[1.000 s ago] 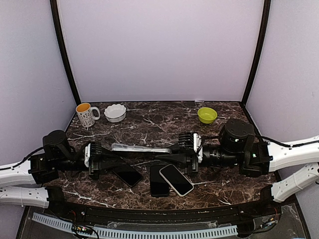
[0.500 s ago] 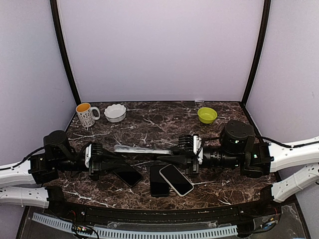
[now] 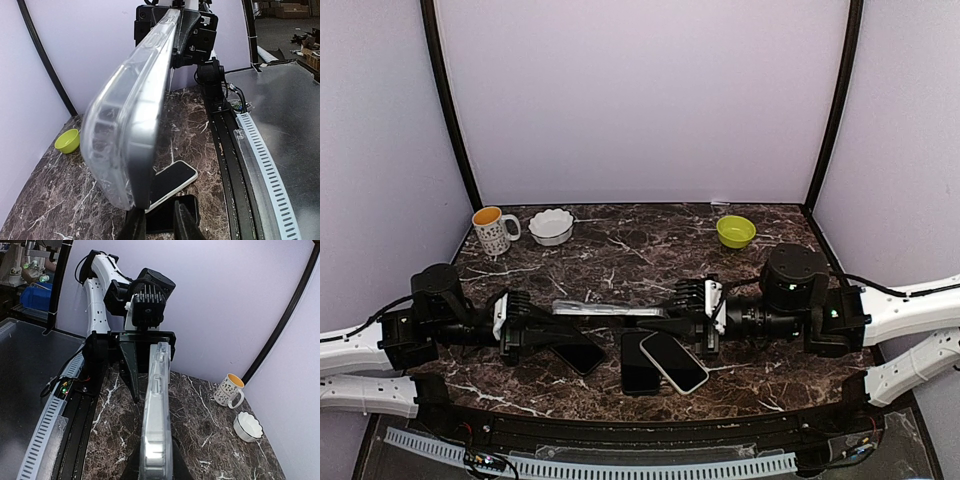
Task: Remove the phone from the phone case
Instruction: Pass from the right arm to the left
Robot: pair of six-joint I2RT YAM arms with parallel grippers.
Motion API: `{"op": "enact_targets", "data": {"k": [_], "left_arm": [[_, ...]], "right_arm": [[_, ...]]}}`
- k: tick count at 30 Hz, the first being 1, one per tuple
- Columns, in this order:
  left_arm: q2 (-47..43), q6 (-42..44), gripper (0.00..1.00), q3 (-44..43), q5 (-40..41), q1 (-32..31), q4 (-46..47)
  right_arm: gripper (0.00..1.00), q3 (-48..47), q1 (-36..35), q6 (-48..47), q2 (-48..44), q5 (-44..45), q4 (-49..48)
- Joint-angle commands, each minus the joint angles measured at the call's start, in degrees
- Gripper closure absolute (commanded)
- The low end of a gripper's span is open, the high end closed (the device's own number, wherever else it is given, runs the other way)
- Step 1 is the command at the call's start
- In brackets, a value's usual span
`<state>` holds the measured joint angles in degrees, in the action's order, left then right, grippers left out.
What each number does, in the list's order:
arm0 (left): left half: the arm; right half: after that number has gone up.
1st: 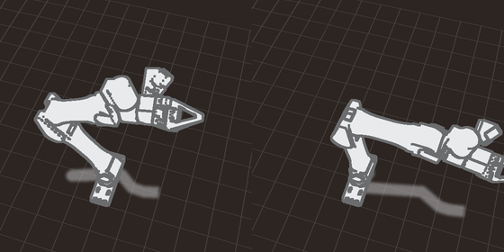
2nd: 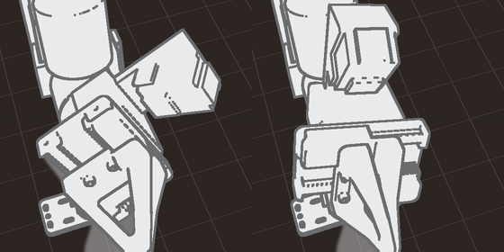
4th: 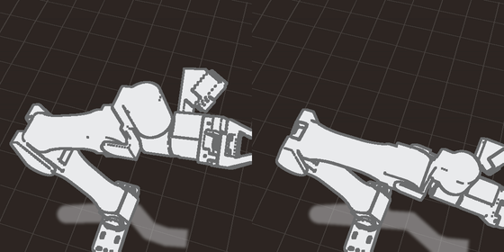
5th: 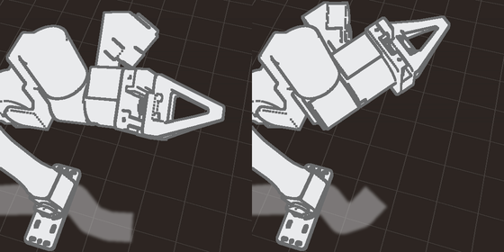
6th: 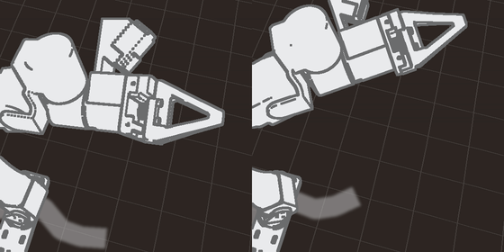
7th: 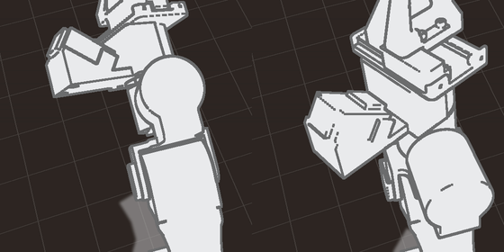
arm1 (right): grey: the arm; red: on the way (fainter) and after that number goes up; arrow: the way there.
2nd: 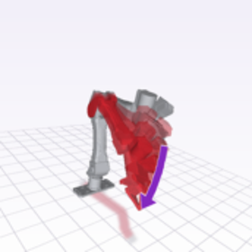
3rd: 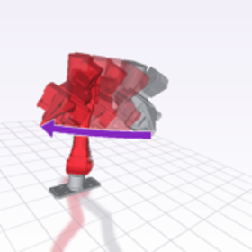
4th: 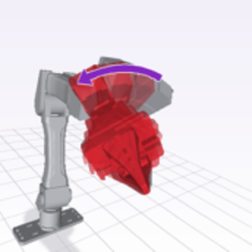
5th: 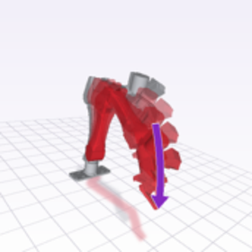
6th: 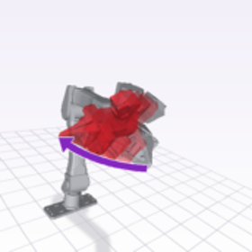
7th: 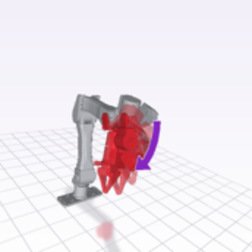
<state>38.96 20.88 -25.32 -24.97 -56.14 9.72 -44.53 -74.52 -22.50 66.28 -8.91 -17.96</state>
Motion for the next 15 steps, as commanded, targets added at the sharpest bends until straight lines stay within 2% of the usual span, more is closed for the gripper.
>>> {"op": "enact_targets", "data": {"k": [1, 15], "left_arm": [[-1.9, 0.44, 0.77, -0.54, -5.55, -0.24, 6.28], [-1.78, 0.64, 0.77, -1.45, -7.85, -0.23, 4.22]], "right_arm": [[1.0, 0.6, -0.1, -0.58, 1.12, 3.74, 5.13], [1.0, 0.55, -0.01, -3.06, 0.93, 5.56, 9.06]]}}
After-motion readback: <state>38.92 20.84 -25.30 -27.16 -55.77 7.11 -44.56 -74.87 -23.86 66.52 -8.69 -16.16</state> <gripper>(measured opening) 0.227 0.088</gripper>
